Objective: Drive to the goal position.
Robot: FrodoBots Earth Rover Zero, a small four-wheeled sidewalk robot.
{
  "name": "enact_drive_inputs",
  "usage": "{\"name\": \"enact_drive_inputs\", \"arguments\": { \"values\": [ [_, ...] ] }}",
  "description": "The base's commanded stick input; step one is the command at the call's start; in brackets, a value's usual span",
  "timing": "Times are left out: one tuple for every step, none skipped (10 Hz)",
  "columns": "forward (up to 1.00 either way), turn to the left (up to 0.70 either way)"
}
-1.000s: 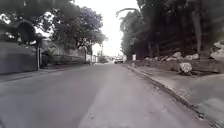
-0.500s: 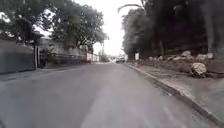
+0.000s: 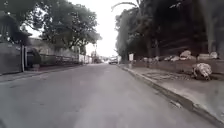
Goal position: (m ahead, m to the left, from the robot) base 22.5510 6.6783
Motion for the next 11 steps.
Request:
{"name": "enact_drive_inputs", "arguments": {
  "values": [
    [1.0,0.0],
    [1.0,0.0],
    [1.0,0.0],
    [1.0,0.0],
    [1.0,0.0],
    [1.0,0.0],
    [1.0,0.0],
    [1.0,0.0],
    [1.0,0.0],
    [1.0,0.0],
    [1.0,0.0]
  ]
}}
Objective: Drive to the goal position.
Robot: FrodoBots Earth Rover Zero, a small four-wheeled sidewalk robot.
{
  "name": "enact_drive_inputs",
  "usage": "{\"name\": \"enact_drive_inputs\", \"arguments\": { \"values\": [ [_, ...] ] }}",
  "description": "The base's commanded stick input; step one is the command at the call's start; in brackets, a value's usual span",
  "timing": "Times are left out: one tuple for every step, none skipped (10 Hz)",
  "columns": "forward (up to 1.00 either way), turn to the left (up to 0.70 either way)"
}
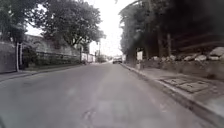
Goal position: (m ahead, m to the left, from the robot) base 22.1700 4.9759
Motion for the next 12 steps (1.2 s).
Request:
{"name": "enact_drive_inputs", "arguments": {
  "values": [
    [1.0,0.0],
    [1.0,0.0],
    [1.0,0.0],
    [1.0,0.0],
    [1.0,0.0],
    [1.0,0.0],
    [1.0,0.0],
    [1.0,0.0],
    [1.0,0.0],
    [1.0,0.0],
    [1.0,0.0],
    [1.0,-0.04]
  ]
}}
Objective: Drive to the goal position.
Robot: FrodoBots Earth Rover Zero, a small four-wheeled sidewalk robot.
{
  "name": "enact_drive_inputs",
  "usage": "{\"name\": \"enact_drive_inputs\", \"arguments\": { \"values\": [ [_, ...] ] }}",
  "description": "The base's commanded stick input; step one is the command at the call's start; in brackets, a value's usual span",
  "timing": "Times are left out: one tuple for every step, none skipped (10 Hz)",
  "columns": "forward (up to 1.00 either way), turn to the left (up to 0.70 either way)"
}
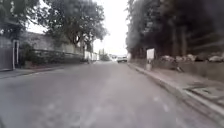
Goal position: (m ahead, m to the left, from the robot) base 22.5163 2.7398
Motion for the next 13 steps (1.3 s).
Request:
{"name": "enact_drive_inputs", "arguments": {
  "values": [
    [1.0,-0.23],
    [1.0,-0.4],
    [1.0,-0.4],
    [1.0,-0.26],
    [1.0,-0.06],
    [1.0,0.0],
    [1.0,0.0],
    [1.0,0.0],
    [1.0,0.0],
    [1.0,0.0],
    [1.0,0.0],
    [1.0,0.0],
    [1.0,0.0]
  ]
}}
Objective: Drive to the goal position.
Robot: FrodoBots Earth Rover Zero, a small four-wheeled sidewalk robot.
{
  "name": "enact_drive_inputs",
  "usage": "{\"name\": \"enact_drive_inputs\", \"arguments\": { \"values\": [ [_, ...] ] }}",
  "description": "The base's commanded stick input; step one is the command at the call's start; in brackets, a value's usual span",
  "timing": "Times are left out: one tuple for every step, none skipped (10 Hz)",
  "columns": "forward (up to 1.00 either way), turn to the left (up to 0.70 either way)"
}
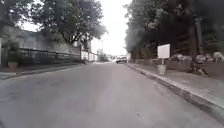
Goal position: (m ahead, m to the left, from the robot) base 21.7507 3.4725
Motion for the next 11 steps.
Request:
{"name": "enact_drive_inputs", "arguments": {
  "values": [
    [1.0,0.0],
    [1.0,0.0],
    [1.0,0.0],
    [1.0,0.0],
    [1.0,0.0],
    [1.0,0.0],
    [1.0,0.0],
    [1.0,-0.07],
    [1.0,-0.21],
    [1.0,-0.34],
    [1.0,-0.4]
  ]
}}
